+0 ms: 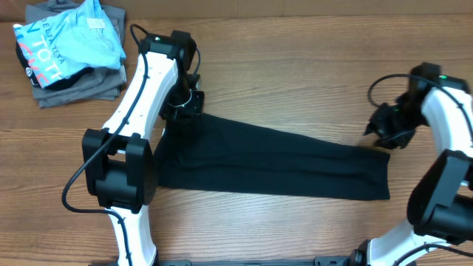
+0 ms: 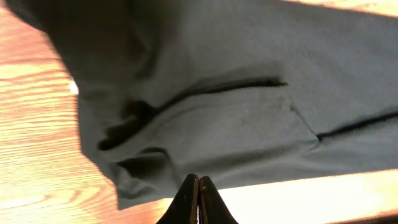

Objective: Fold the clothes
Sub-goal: 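Fold the top half down toward the robot with both grippers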

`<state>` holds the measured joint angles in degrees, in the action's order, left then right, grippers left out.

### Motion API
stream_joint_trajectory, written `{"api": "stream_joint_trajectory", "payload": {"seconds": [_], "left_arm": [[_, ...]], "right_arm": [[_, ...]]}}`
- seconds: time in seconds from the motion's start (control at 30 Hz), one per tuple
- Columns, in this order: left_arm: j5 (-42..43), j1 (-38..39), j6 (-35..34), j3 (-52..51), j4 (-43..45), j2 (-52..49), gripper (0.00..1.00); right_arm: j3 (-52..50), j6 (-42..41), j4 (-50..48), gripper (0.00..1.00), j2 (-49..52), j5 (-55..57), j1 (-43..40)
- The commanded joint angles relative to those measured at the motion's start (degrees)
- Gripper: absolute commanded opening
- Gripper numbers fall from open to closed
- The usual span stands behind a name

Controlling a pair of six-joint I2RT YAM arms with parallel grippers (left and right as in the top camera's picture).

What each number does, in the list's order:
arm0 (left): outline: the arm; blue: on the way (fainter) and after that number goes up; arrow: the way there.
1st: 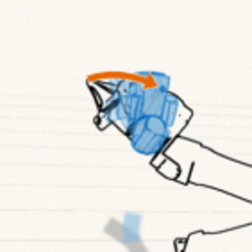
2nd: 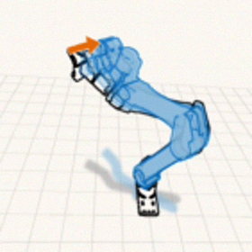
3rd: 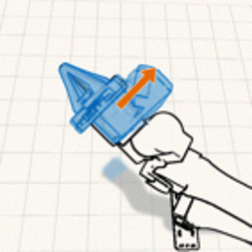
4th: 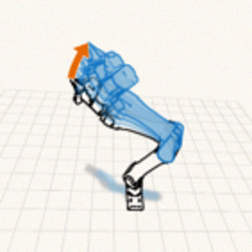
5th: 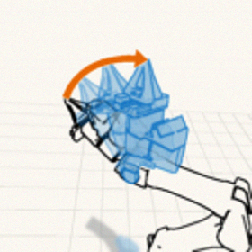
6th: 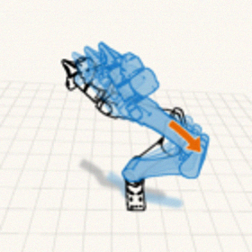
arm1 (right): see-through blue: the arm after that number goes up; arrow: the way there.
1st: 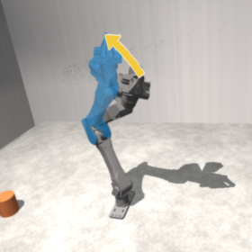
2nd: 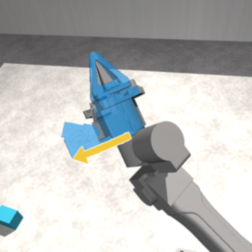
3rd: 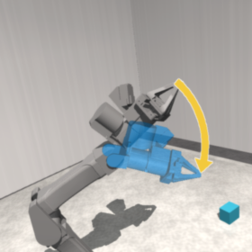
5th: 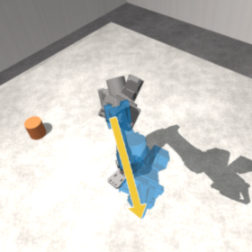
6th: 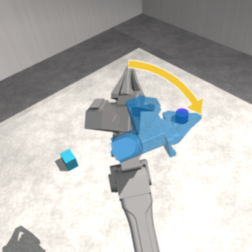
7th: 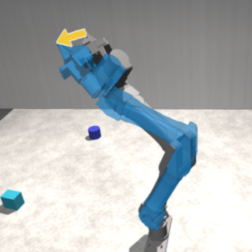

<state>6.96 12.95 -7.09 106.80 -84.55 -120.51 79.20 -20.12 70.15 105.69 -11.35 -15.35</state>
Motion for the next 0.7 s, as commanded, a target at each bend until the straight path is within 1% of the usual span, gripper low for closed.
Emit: {"api": "stream_joint_trajectory", "payload": {"seconds": [0.0,0.13,0.23,0.43,0.6,0.67], "left_arm": [[3.1,0.9,0.2,-2.6,0.3,-1.1,0.04],[3.1,0.8,0.2,-5.7,0.7,-1.1,0.04],[3.1,0.5,0.3,-8.9,1.1,-1.1,0.04],[4.0,0.1,0.2,-18.4,9.7,-1.1,0.04],[4.7,-1.6,0.2,-23.8,13.4,-1.1,0.04],[4.7,-3.0,0.2,-25.5,14.5,-1.1,0.04]], "right_arm": [[-3.0,1.0,-2.2,0.29,-1.5,-1.4,4.6],[-5.7,-0.6,-4.8,0.28,-1.5,-1.3,7.8],[-7.4,-0.9,-5.6,0.28,-1.5,-0.9,8.6],[-10.2,-1.1,-6.1,0.27,-1.5,-0.7,8.5],[-14.3,-2.1,-9.1,0.17,-1.5,-0.7,8.5],[-17.0,-4.2,-11.4,0.08,-1.5,-0.7,8.5]]}}
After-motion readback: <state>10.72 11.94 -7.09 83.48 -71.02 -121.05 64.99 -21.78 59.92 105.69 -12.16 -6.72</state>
